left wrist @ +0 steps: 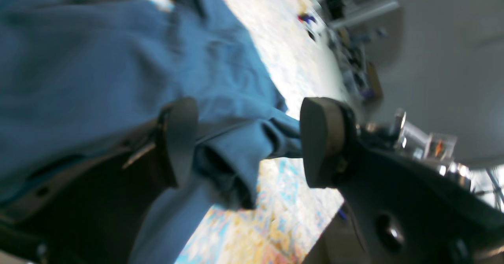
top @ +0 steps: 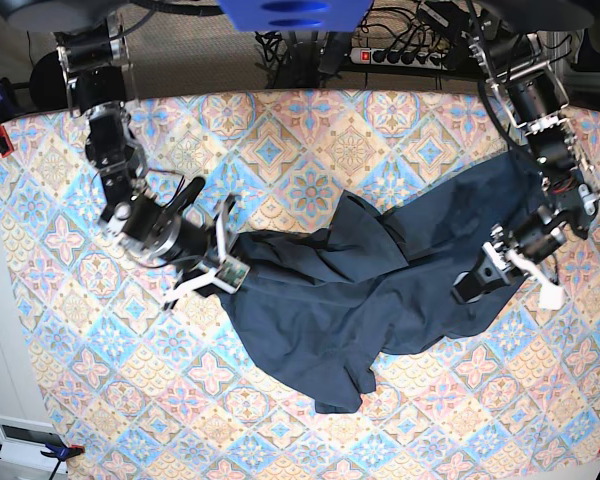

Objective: Layout the t-shirt on the table in an organized manner, then fold the t-shirt properly
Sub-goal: 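Grasp the shirt's opposite edge with the right gripper, then drag the held shirt edge with the right gripper away from the left gripper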

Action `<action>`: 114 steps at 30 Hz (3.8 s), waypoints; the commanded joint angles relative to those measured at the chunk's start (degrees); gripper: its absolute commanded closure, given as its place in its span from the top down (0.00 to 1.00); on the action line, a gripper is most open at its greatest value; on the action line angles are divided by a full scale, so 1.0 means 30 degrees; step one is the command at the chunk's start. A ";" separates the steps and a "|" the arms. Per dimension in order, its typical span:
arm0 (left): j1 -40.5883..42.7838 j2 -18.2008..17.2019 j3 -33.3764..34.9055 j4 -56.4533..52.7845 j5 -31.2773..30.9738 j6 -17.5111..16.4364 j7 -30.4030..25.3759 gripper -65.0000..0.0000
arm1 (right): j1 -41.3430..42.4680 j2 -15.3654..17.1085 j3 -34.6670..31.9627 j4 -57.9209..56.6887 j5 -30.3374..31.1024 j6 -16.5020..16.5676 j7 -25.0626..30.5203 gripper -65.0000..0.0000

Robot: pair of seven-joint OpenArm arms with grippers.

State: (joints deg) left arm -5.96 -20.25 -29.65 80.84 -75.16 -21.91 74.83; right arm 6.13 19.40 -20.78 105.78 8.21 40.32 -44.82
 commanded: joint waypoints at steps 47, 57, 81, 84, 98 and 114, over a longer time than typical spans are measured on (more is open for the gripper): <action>0.2205 -0.1030 -0.0945 0.0409 -0.0545 -0.0125 -0.0224 0.61 | 0.3158 -0.2144 -0.0767 -0.8988 -0.5153 -0.0105 0.1152 0.40; 0.2088 -0.1001 -0.0945 0.0409 -0.0516 -0.0125 -0.0224 0.61 | 0.3861 -0.2114 0.2632 -0.8665 -0.5153 -0.0105 0.1122 0.40; 0.2205 -0.1059 -0.0945 0.0409 -0.0516 -0.0125 -0.0224 0.61 | 0.0550 -0.1470 -0.1617 -0.5882 -0.5153 -0.0105 0.0976 0.40; 0.2205 -0.1059 -0.0945 0.0409 -0.0545 -0.0125 -0.0224 0.61 | 0.0550 -0.1470 -0.2906 -0.6790 -0.5153 -0.0105 0.1034 0.40; 0.2205 -0.1265 -0.0945 0.0409 -0.0604 -0.0125 -0.0166 0.61 | 0.2249 -0.4400 -0.6306 -0.7493 -0.5153 -0.0105 0.1005 0.40; 0.2088 -0.1352 -0.0945 0.0409 -0.0545 -0.0125 -0.0195 0.61 | 0.2162 0.0787 -0.4401 -0.5354 -0.5153 -0.0105 0.1181 0.40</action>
State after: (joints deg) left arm 1.15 -23.18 -32.12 81.12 -75.29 -21.93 75.00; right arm 11.33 20.91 -34.50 88.62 -7.11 40.29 -41.56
